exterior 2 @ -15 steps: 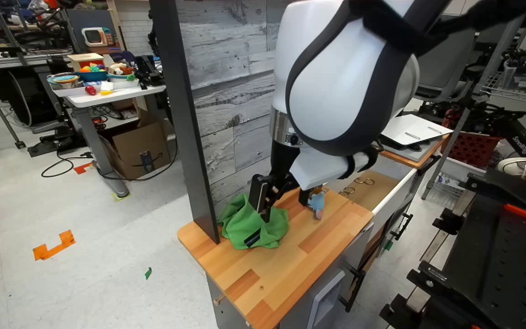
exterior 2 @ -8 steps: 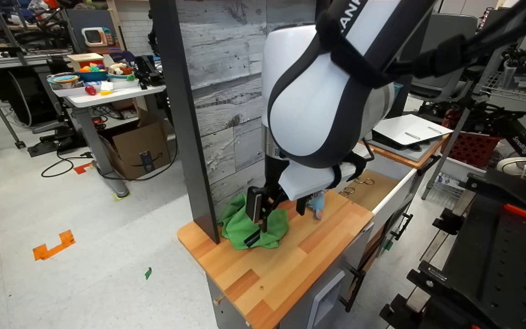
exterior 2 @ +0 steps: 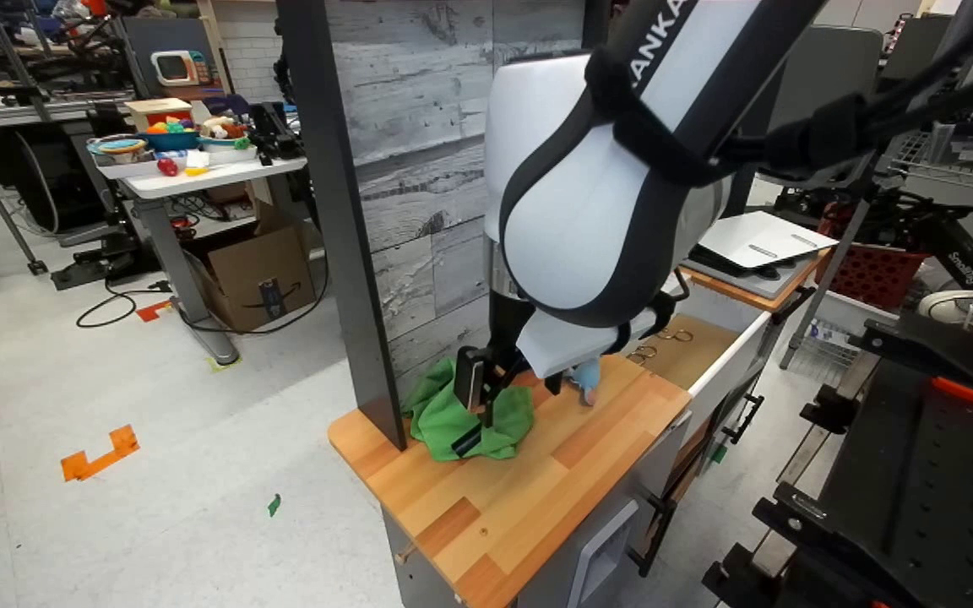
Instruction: Unfold the green towel once from left to right.
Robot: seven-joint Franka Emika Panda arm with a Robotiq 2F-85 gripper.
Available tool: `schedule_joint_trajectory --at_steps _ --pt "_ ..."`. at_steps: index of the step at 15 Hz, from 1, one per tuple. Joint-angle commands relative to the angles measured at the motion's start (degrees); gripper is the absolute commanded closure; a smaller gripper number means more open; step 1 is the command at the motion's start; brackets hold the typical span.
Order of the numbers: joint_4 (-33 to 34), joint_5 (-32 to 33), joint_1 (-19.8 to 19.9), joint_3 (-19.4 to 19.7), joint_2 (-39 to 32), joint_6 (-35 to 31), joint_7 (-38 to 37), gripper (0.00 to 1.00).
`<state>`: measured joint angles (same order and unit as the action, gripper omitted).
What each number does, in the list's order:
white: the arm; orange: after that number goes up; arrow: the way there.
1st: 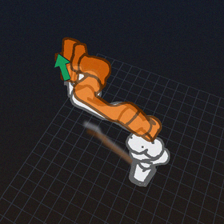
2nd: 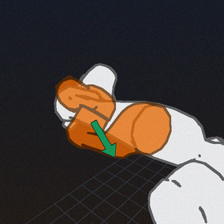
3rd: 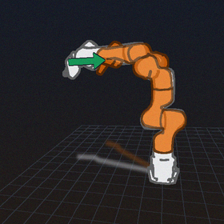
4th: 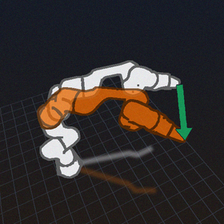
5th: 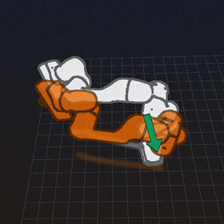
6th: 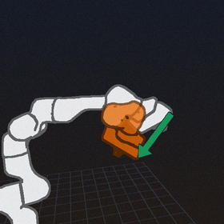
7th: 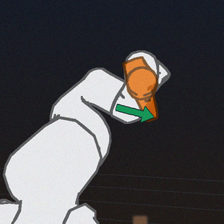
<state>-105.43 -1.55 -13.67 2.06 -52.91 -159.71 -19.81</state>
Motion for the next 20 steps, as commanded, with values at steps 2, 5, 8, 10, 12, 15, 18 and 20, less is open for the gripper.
schedule_joint_trajectory --at_steps 2,5,8,10,12,15,18,20 --pt "0.5 0.4 -3.2 2.4 -2.1 -5.6 0.0 0.00" --pt "1.0 -0.1 -3.8 2.3 -3.4 -7.8 0.6 0.00" --pt "1.1 -0.3 -4.5 2.5 -4.2 -9.8 0.7 0.26" --pt "0.8 -0.3 -5.3 3.1 -4.3 -11.4 0.6 0.42" --pt "0.6 -0.4 -5.9 3.6 -4.2 -12.5 0.6 0.58" --pt "0.1 -0.6 -7.0 4.8 -4.4 -14.5 0.4 0.81" --pt "0.2 -0.8 -7.9 5.6 -5.0 -15.6 0.5 1.00" --pt "0.3 -0.9 -7.8 5.4 -5.4 -15.6 0.8 1.00"
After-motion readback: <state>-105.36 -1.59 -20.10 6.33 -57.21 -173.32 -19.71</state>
